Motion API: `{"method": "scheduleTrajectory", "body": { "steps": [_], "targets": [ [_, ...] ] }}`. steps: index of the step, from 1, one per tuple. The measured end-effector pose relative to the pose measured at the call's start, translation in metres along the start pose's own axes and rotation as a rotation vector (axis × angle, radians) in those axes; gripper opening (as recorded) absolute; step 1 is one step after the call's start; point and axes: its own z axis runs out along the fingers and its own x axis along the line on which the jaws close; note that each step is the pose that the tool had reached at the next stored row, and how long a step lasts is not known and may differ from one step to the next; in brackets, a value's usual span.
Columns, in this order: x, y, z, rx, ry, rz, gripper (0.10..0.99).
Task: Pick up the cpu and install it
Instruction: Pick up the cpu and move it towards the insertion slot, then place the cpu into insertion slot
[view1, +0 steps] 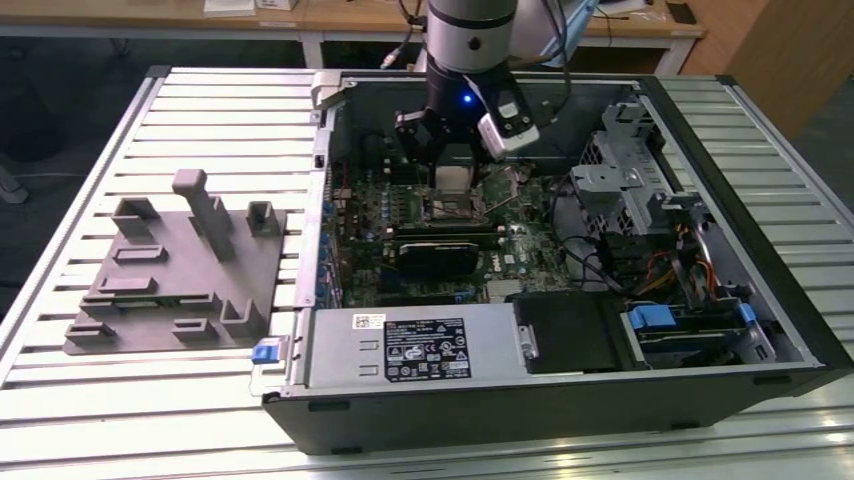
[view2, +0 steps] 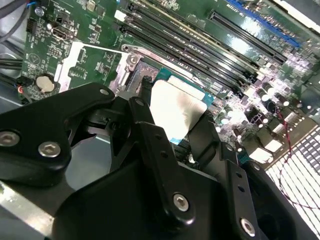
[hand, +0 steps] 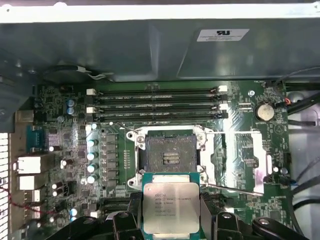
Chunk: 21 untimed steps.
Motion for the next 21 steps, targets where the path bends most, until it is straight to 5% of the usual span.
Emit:
{"method": "scheduleTrajectory", "body": {
  "steps": [12, 21],
  "targets": [
    [-0.0007, 0.0081, 0.0192, 0.001, 0.0011, -0.007, 0.541],
    [-0.0007, 0.0083, 0.0196, 0.001, 0.0013, -0.009, 0.541]
  ]
}}
